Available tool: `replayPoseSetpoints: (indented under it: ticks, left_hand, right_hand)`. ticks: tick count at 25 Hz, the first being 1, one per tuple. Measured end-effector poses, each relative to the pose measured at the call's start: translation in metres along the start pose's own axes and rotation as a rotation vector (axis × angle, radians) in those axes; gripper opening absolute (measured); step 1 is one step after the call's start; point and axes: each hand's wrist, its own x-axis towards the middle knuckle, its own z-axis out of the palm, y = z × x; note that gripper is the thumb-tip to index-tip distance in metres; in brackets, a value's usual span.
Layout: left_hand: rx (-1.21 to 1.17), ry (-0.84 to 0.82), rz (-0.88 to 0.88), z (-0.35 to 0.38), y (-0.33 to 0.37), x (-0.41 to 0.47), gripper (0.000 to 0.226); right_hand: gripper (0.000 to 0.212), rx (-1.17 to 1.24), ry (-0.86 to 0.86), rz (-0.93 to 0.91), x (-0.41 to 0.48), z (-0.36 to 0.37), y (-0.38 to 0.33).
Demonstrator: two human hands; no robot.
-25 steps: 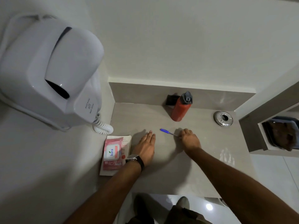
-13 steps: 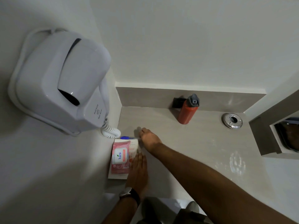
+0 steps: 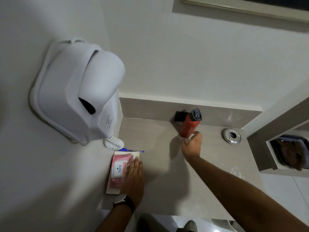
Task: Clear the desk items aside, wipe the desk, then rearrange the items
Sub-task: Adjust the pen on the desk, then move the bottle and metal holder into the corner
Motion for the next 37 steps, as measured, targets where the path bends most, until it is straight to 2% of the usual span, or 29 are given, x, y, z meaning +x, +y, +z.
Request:
replayPoseSetpoints:
  ticks: [2, 4, 5, 7, 10, 14, 20, 25, 31, 37]
  left_hand:
    - [-0.07, 0.005, 0.0, -0.014, 0.004, 0.007, 0.078]
    - [-0.143, 0.043, 0.009, -0.029, 0.008, 0.02, 0.088]
    - [-0.152, 0.08, 0.028, -0.035, 0.009, 0.027, 0.086]
    - [-0.132, 0.133, 0.062, -0.044, 0.009, 0.039, 0.08]
    - [-0.145, 0.109, 0.071, -0.052, 0.009, 0.045, 0.081]
    - [-0.196, 0.091, 0.056, -0.053, 0.003, 0.042, 0.081]
    - [-0.345, 0.128, -0.027, -0.068, -0.013, 0.081, 0.084]
    - [-0.438, 0.112, -0.138, -0.073, -0.021, 0.103, 0.087]
    - [-0.443, 0.111, -0.12, -0.059, -0.023, 0.098, 0.082]
    - [-0.34, 0.08, -0.088, -0.055, -0.023, 0.09, 0.08]
  right_hand:
    - [0.083, -0.048, 0.081, 0.014, 0.025, -0.022, -0.005]
    - [0.102, 0.011, 0.044, 0.053, 0.044, -0.035, -0.016]
    - [0.104, 0.067, -0.004, 0.071, 0.051, -0.038, -0.02]
    - [0.093, 0.136, -0.106, 0.075, 0.057, -0.038, -0.026]
    - [0.079, 0.1, -0.144, 0.058, 0.055, -0.034, -0.031]
    - [0.078, 0.133, -0.225, -0.031, 0.037, -0.01, -0.054]
    - [0.079, 0.16, -0.417, -0.182, 0.001, 0.07, -0.128]
    - [0.07, 0.099, -0.383, -0.262, -0.006, 0.116, -0.17]
    - [0.075, 0.081, -0.387, -0.277, -0.001, 0.138, -0.177]
    - [0.078, 0.109, -0.41, -0.238, 0.005, 0.145, -0.175]
